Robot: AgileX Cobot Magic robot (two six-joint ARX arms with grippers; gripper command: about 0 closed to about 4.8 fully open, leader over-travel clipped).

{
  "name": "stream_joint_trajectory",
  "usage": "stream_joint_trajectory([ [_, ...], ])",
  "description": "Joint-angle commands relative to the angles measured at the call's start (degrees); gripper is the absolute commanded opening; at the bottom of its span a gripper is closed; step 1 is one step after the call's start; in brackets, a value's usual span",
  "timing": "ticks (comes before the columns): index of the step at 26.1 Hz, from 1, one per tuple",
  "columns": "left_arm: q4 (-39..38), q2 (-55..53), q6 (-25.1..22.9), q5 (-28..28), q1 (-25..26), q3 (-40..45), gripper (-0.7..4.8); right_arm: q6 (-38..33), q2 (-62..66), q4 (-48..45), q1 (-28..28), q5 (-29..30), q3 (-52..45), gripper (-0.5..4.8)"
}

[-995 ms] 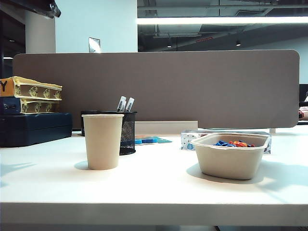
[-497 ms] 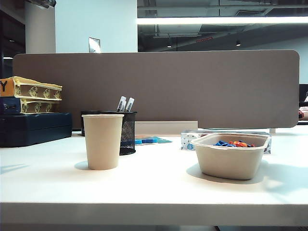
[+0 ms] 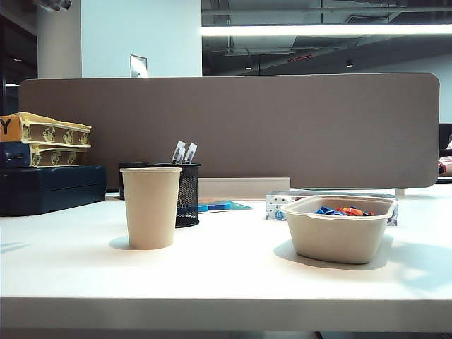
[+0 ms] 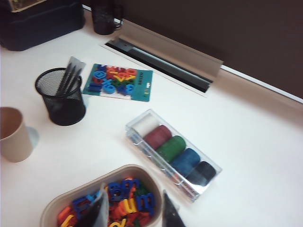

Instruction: Pick up one pen and put it in the pen container.

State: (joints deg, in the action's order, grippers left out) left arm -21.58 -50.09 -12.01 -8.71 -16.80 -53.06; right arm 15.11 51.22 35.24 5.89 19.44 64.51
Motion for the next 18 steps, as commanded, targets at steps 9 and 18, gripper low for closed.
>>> stream_joint_trajectory([
  [9, 1.03, 13.07, 1.81, 2.43, -0.02, 11.67, 0.75, -2.03, -10.84, -2.95, 0.04, -1.99, -9.60, 1.44],
  [18, 1.14, 20.20, 4.94, 2.58, -0.02, 16.24, 0.75, -4.83, -19.08, -2.71, 0.00, -3.48, -16.26, 1.44],
])
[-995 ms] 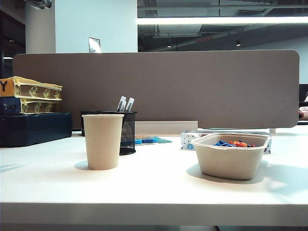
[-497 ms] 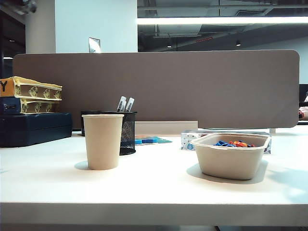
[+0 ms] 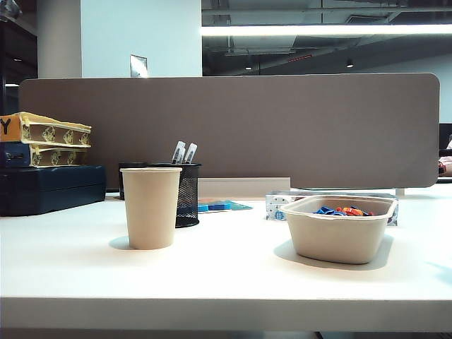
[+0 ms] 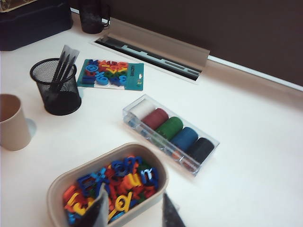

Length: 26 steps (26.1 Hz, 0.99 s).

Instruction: Pick up one pen and put it in the pen container.

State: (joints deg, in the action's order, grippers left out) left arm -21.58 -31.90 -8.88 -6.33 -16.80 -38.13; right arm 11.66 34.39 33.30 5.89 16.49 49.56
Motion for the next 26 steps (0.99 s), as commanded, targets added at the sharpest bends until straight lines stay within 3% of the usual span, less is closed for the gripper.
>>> stream_joint_trajectory([
  [1, 1.38, 2.82, 2.14, 0.76, -0.02, 1.97, 0.75, -1.38, -3.08, -0.76, 0.00, -0.74, -2.01, 1.44],
  [11, 1.51, 11.08, 5.99, 4.24, -0.02, 9.01, 0.75, -1.84, -13.92, -0.98, 0.00, -4.68, -11.54, 1.44],
  [26, 3.19, 11.85, 6.21, 4.22, -0.02, 12.94, 0.75, -6.75, -16.09, -7.61, 0.00, -4.83, -18.88, 1.44],
])
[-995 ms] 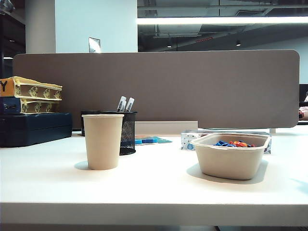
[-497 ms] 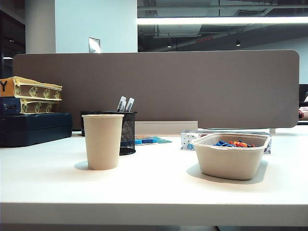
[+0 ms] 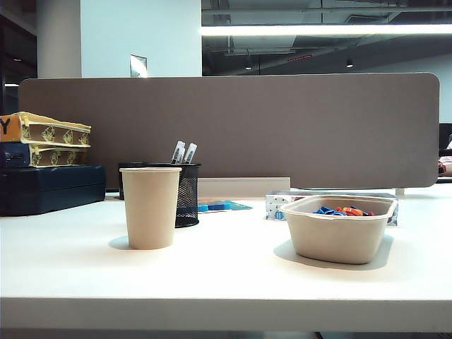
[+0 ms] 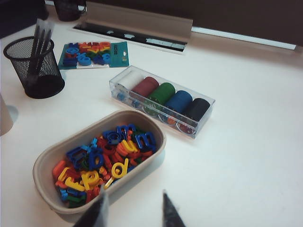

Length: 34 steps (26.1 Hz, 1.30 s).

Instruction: Pick up one pen and put it in the pen container.

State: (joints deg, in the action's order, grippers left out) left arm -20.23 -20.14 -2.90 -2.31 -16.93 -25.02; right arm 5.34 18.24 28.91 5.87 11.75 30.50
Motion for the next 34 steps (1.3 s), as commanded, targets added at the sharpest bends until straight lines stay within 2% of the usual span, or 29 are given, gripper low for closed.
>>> stream_joint_trajectory([
  [1, 2.01, 0.09, -0.13, 0.15, 0.11, -0.15, 0.75, -0.44, 0.11, -3.91, 0.02, -0.09, 0.13, 1.44],
  [11, 5.03, 0.07, -0.11, 0.17, 0.11, 3.41, 0.76, -0.44, 2.01, -5.49, 0.00, -0.33, 0.09, 1.45],
  [17, 10.56, 0.07, 0.15, 1.49, 0.11, 6.93, 0.76, -0.46, 5.29, -8.96, 0.02, -0.31, 0.09, 1.76],
  [21, 11.37, 0.04, 0.37, 4.81, 0.11, 7.30, 0.76, -0.74, 9.11, -12.52, 0.02, -0.31, 0.07, 2.14],
  [24, 11.34, 0.04, 0.61, 4.92, 0.11, 7.32, 0.76, -0.90, 11.19, -14.16, 0.07, -0.28, 0.07, 2.20],
  [26, 11.28, 0.04, 1.70, 5.38, 0.11, 7.54, 0.76, -0.90, 12.63, -15.45, 0.09, -0.28, 0.07, 2.48],
  [34, 11.10, 0.07, 2.54, 6.60, 0.11, 7.74, 0.76, -1.14, 11.30, -14.56, 0.33, -0.28, 0.07, 2.57],
])
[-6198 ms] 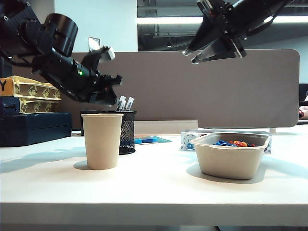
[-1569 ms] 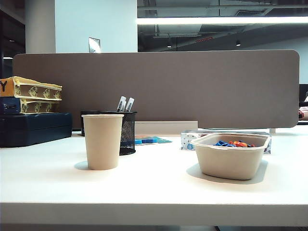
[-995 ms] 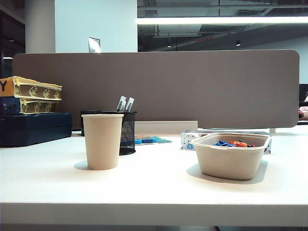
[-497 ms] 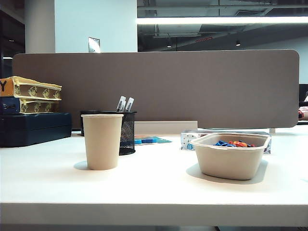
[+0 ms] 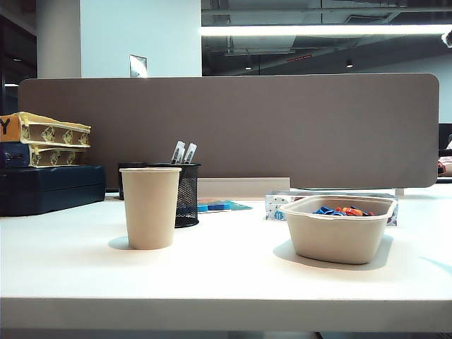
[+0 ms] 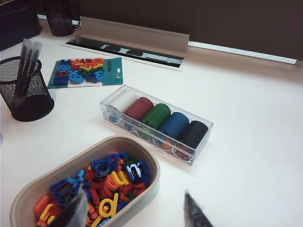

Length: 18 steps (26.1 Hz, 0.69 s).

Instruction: Pick up one pen and put it in the pen container.

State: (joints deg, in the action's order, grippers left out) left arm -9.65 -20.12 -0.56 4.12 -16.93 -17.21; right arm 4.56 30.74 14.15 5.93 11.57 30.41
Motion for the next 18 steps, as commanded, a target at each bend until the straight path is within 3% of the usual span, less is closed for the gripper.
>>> stream_joint_trajectory([
  [1, 0.50, 0.04, 0.20, 0.20, 0.11, -0.04, 0.76, -0.37, -1.57, 0.44, 0.26, -0.11, 0.15, 2.57],
  [12, 0.87, 0.07, 0.61, 0.17, 0.11, 1.27, 0.76, -3.34, -10.86, 11.89, 0.28, -0.11, -2.84, 2.57],
  [18, 2.67, 0.04, 0.63, 0.17, 0.11, 1.95, 0.76, -4.22, -18.67, 11.15, 0.26, -2.51, -6.38, 2.56],
])
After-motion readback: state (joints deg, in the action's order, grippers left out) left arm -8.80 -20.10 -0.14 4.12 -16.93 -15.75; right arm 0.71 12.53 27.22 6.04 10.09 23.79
